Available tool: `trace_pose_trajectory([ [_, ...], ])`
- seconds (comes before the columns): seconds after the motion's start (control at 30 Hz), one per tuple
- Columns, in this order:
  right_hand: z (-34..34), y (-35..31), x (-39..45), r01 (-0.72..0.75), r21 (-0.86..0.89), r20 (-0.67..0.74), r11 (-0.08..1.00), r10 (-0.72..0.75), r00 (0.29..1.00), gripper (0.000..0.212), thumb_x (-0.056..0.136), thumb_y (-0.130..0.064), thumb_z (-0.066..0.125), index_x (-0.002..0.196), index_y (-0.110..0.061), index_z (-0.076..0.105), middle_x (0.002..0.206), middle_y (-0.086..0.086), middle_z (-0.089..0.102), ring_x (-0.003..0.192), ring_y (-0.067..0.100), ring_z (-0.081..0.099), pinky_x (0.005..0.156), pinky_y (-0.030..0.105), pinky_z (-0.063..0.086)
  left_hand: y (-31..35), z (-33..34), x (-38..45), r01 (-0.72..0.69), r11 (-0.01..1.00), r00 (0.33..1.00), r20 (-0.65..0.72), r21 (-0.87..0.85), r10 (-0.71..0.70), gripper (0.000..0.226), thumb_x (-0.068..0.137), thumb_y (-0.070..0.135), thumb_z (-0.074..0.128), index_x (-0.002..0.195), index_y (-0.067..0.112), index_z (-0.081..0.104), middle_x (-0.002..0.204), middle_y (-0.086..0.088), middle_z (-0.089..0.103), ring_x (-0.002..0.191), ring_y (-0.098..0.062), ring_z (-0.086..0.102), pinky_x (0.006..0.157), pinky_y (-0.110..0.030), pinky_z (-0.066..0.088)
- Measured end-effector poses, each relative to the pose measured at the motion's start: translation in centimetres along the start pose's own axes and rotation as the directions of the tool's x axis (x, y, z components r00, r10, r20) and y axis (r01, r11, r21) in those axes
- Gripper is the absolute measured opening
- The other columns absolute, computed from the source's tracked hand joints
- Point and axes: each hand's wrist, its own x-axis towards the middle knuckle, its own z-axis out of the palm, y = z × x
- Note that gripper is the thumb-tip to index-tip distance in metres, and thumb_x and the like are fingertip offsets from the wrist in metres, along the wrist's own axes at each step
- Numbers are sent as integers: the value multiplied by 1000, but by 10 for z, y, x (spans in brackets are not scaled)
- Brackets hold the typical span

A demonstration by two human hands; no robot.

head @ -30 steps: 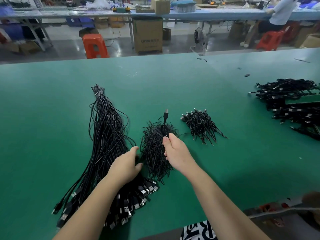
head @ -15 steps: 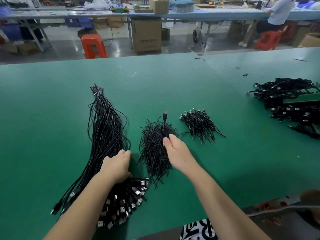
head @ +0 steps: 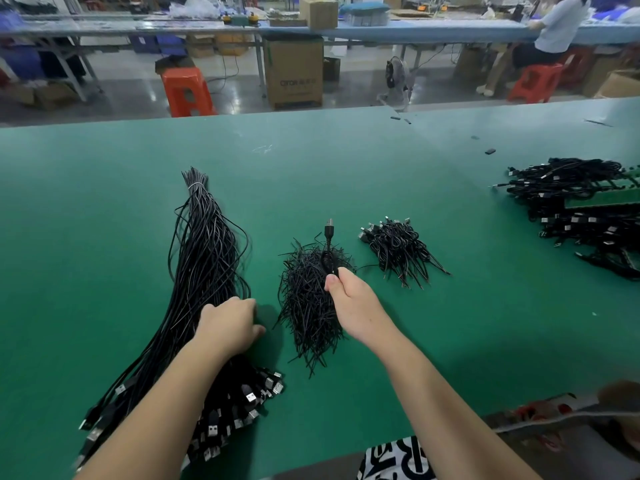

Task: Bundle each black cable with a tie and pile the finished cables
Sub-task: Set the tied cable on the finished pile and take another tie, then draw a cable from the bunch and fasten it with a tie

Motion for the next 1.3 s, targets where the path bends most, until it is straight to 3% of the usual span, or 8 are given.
trace_pose_trajectory([
  [0.3,-2,-2,2,0,-2,-10,1000,0,1000,32,108,-38,32,89,-20,50,72,-5,46,67,11,44,65,32,39,34,13,6,77,935,995,-33,-346,-94,17,93,42,66,91,27,57,106,-1,56,96,-24,60,94,-42,48],
  [0.47,-2,0,2,-10,-1,-7,1000,10,1000,32,108,-39,32,89,-20,50,72,-5,45,66,11,43,63,31,38,33,15,5,105,940,991,-42,-326,-125,31,97,37,63,74,15,61,92,-6,59,85,-28,62,84,-41,52],
  [0.57,-1,1,2,-20,5,0,1000,20,1000,33,108,-40,31,88,-21,49,70,-6,43,63,10,41,62,31,37,35,12,5,104,968,994,-4,-228,-108,42,101,28,57,63,14,46,86,-9,51,79,-33,65,72,-39,51],
  [0.7,0,1,2,-15,16,-2,1000,15,1000,34,108,-39,32,81,-21,41,69,-6,39,61,11,37,61,33,36,34,8,2,87,991,996,41,-103,-83,25,103,22,52,80,13,47,102,-11,49,67,-26,56,67,-38,50],
  [0.87,-1,1,3,1,57,-7,998,-1,1000,36,108,-38,33,90,-7,42,81,4,50,71,14,44,71,40,44,25,-3,2,37,998,998,60,-46,-34,30,99,14,58,72,11,45,78,-4,55,71,-24,60,61,-33,48],
  [1.0,-4,0,3,62,69,38,996,-65,997,33,108,-36,35,93,-9,49,91,8,60,71,10,47,74,37,46,16,-12,-3,54,988,997,62,-144,-45,20,96,15,63,82,15,48,82,-4,53,71,-22,47,65,-30,42],
  [1.17,-4,-9,1,109,49,23,993,-111,994,27,108,-32,36,87,-28,53,95,-6,51,80,8,53,72,24,39,6,-30,-15,60,958,998,-15,-279,-67,16,96,17,61,99,17,76,97,-1,74,85,-17,68,81,-33,58],
  [1.3,0,-17,-5,154,74,98,985,-161,982,25,108,-35,36,94,-28,56,79,-22,59,66,-8,50,65,17,39,10,-45,-23,-23,815,962,-233,-579,-139,13,95,22,63,88,22,73,76,10,68,63,-4,60,55,-18,49],
])
